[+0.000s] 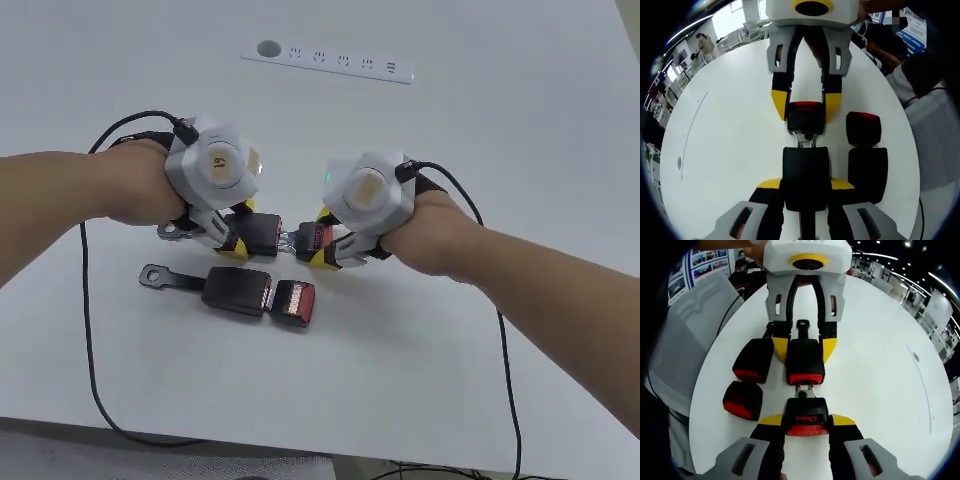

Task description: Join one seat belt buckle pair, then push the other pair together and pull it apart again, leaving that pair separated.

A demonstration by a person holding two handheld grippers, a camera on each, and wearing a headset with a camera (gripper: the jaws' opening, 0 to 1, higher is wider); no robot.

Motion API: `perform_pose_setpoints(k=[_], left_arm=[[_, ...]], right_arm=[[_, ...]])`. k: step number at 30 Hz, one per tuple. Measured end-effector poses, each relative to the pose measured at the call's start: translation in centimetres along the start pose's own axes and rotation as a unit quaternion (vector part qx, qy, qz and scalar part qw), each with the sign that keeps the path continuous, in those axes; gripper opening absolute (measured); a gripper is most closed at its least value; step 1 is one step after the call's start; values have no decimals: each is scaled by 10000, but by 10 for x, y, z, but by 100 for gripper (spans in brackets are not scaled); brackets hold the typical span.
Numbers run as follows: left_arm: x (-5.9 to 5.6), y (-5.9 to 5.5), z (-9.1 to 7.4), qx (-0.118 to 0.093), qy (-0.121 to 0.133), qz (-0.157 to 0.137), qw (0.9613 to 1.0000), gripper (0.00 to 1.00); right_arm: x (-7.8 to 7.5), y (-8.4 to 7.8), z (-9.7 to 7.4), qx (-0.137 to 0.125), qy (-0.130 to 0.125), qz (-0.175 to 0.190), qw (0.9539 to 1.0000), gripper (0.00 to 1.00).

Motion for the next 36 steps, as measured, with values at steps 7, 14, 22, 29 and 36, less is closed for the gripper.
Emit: perform_pose_setpoints(k=[7, 14, 22, 29, 36], left_arm=[[1, -1, 0, -11, -11, 20, 10000, 33], [1, -1, 0, -12, -11, 25, 10000, 32], [2, 1, 0, 93, -18, 53, 9999, 33], [1, 1, 0, 109, -6, 19, 9999, 33], [1, 0, 1, 82, 1, 26, 10000, 33]], right_arm=[[-2, 1, 3, 2, -22, 35, 10000, 29], [2, 11, 8, -42, -37, 42, 10000, 29], [2, 11, 9, 47, -79, 56, 9999, 29], [3, 11, 9, 100, -68, 2, 9999, 29], [4, 11, 6, 115, -73, -40, 9999, 29]])
Point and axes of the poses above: the centre of the closed fingertips' face, and the gripper's own axes: z roughly forward along the fingers, x roughly to its left, y roughly out of its top, the point moved 5 cm from there along -z, roughly backward along the fingers, and after that the axes turned 14 degrees about -y, right-handed, at the moved point
